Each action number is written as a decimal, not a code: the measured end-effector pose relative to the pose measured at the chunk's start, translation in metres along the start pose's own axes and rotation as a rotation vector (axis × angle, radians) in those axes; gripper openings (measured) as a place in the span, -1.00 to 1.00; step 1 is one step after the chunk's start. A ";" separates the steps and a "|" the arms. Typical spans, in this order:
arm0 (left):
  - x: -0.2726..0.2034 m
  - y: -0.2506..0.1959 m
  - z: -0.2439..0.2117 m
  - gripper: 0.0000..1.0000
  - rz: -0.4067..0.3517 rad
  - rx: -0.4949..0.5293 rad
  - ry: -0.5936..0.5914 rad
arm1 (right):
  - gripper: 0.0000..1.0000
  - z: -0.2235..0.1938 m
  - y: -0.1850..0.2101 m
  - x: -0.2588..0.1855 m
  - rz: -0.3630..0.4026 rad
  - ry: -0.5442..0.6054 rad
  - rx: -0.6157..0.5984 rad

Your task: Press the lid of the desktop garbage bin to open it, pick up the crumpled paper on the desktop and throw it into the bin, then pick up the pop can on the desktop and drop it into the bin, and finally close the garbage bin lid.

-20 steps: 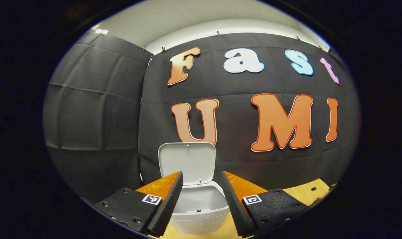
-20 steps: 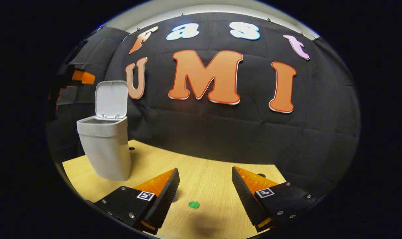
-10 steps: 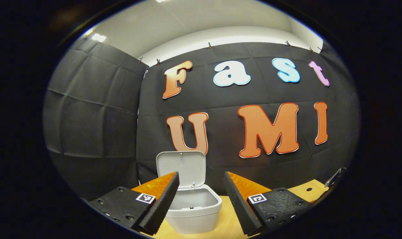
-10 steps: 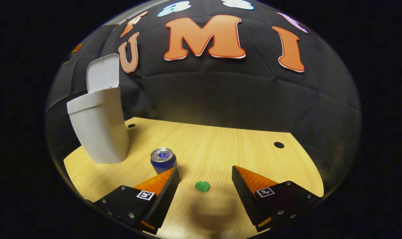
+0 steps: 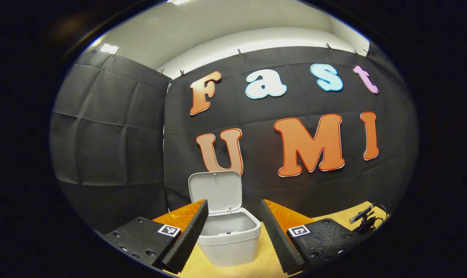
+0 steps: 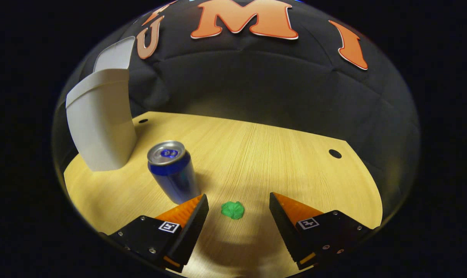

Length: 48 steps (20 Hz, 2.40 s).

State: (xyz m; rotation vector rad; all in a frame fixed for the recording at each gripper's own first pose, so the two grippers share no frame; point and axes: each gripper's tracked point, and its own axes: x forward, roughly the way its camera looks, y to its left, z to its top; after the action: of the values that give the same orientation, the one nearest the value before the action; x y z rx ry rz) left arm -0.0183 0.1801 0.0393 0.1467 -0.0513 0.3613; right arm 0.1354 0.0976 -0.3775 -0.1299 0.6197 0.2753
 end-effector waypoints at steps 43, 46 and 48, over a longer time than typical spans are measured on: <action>-0.018 0.004 -0.055 0.72 -0.046 -0.053 0.134 | -0.66 0.191 0.023 -0.115 0.113 -0.351 0.050; -0.021 0.015 -0.059 0.72 -0.023 -0.067 0.133 | -0.67 0.232 0.044 -0.142 0.162 -0.422 0.050; -0.024 0.025 -0.060 0.75 -0.006 -0.071 0.127 | -0.67 0.256 0.061 -0.156 0.199 -0.464 0.049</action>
State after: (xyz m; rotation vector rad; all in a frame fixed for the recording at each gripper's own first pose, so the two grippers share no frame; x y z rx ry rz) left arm -0.0479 0.2043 -0.0184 0.0533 0.0620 0.3621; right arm 0.1379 0.1737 -0.0817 0.0443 0.1766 0.4657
